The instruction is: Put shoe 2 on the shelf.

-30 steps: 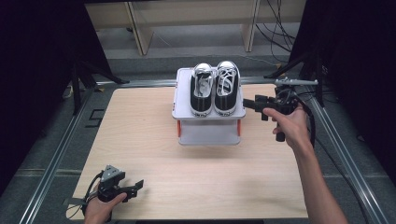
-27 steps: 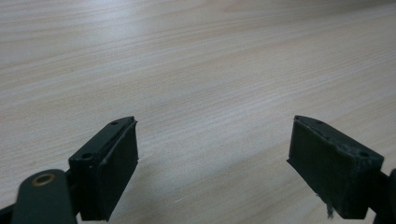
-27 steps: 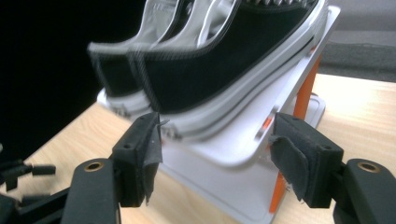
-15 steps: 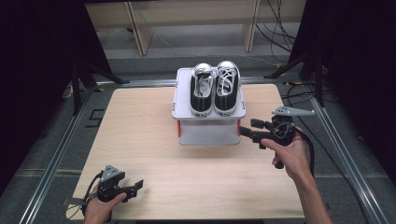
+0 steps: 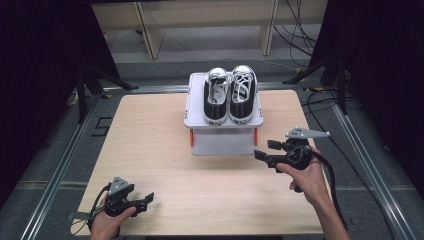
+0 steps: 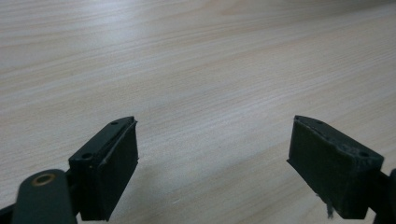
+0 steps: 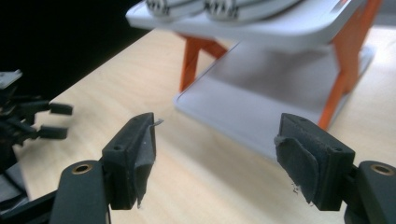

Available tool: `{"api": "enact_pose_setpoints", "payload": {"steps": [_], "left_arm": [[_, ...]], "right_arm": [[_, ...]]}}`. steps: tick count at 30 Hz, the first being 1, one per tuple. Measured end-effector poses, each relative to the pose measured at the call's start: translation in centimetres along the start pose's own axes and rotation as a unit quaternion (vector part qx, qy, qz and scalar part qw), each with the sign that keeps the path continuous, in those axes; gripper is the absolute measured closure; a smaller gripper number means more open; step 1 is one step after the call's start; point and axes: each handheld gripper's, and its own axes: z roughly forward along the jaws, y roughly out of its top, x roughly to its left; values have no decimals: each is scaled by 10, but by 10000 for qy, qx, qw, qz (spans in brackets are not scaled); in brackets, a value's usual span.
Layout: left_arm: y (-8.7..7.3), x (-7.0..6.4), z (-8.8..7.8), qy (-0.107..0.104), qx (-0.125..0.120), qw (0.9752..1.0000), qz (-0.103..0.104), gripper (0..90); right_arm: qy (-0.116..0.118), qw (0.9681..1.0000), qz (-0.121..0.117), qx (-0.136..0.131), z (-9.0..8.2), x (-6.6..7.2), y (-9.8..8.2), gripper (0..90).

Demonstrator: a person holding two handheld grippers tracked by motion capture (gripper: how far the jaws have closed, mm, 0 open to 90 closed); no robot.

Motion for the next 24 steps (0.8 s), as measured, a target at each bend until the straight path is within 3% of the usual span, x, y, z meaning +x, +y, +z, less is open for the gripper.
{"api": "enact_pose_setpoints", "payload": {"steps": [2,3,4,7,10,12,15,18,19,20,21,24], "left_arm": [[0,1,1,40,40,10000,41,153],[0,1,0,60,68,10000,35,153],[0,1,0,64,62,9999,57,153],[0,1,0,40,44,10000,36,153],[-1,0,-1,5,-7,10000,23,153],[-2,2,-1,63,33,9999,114,153],[-2,1,-2,2,-48,10000,-4,153],[-1,2,-1,49,41,10000,35,153],[-1,2,-1,25,16,10000,51,153],[-2,1,0,-5,-6,10000,27,153],[-2,0,0,-1,12,10000,47,153],[-2,1,-1,-3,24,10000,60,153]], "right_arm": [[56,9998,74,195,3,1,-7,282],[-4,9998,-100,182,5,0,-10,284],[53,9997,-39,232,8,0,-15,283],[-68,9989,-106,442,11,0,-22,261],[-192,9978,-345,534,16,3,-25,263],[-118,9977,-354,574,19,7,-27,265],[-149,9967,-289,749,23,12,-32,262],[-321,9939,-608,858,26,13,-35,260],[-265,9950,-450,855,26,15,-39,265],[-228,9948,-509,854,27,14,-40,265],[-192,9948,-400,917,27,14,-43,265],[-266,9929,-468,1059,28,12,-50,255]]}}
